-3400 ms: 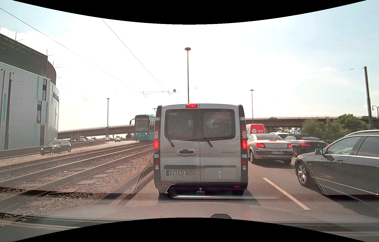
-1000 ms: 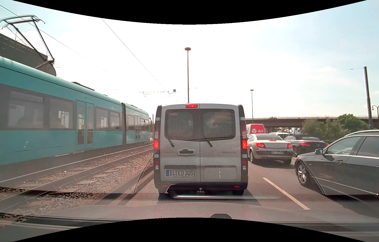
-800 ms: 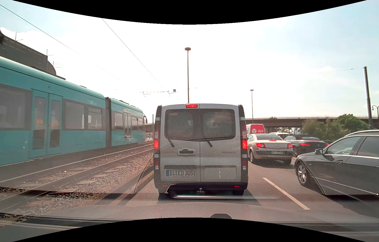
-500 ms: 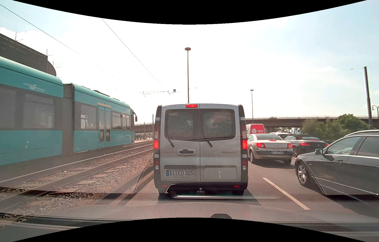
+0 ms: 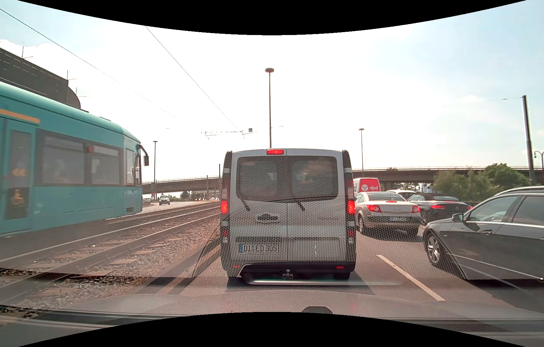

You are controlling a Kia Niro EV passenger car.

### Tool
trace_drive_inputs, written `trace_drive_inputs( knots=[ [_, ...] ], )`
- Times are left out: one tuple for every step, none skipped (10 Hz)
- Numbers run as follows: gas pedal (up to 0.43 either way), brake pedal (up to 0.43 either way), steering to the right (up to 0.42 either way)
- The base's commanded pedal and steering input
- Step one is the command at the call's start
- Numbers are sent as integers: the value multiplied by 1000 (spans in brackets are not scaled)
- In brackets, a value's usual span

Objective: Follow the waypoints while adhering to traffic rules and regulations

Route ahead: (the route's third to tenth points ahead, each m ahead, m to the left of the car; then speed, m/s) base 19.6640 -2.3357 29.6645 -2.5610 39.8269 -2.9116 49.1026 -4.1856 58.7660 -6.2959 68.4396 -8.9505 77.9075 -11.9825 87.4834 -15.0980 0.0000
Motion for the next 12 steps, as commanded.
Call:
trace_drive_inputs(
  knots=[
    [0, 244, -3],
    [0, 244, -3],
    [0, 250, -3],
    [0, 244, -3],
    [0, 250, -3],
    [0, 250, -3],
    [0, 244, -3],
    [0, 244, -3],
    [0, 250, -3],
    [0, 250, -3],
    [0, 244, -3],
    [0, 244, -3]
  ],
)
